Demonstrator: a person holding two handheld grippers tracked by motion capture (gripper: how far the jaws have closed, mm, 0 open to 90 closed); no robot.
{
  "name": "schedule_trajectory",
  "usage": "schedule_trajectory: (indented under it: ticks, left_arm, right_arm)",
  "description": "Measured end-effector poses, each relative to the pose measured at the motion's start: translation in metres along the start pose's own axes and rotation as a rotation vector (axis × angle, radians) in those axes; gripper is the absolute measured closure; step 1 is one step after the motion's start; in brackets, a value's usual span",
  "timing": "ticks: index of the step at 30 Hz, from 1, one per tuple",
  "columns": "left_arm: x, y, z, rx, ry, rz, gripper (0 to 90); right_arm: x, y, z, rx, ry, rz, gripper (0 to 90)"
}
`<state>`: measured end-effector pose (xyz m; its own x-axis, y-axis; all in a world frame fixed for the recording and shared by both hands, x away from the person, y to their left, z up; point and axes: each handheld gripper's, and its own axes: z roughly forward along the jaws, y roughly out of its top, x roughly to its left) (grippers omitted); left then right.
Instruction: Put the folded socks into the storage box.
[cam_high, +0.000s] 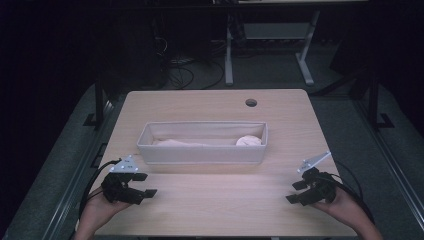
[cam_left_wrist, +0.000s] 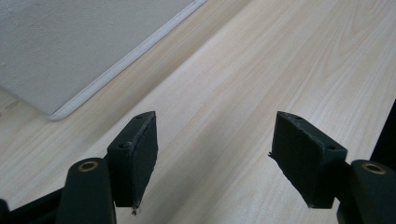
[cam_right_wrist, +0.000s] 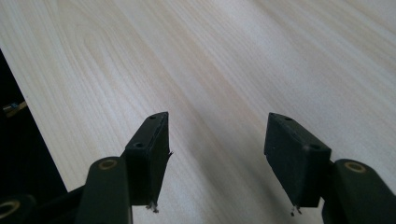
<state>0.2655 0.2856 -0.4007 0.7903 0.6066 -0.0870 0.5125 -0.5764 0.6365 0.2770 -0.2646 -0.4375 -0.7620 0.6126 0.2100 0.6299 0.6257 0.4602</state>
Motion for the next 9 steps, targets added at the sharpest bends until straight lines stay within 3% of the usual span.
schedule_trajectory:
  ticks: [9]
  left_arm:
    - [-0.0001,0.0001,0.0019,0.007,-0.002,0.000,30.6]
  right_arm:
    - [0.0024,-0.0077,-0.0014,-0.002,0.000,0.005,39.7]
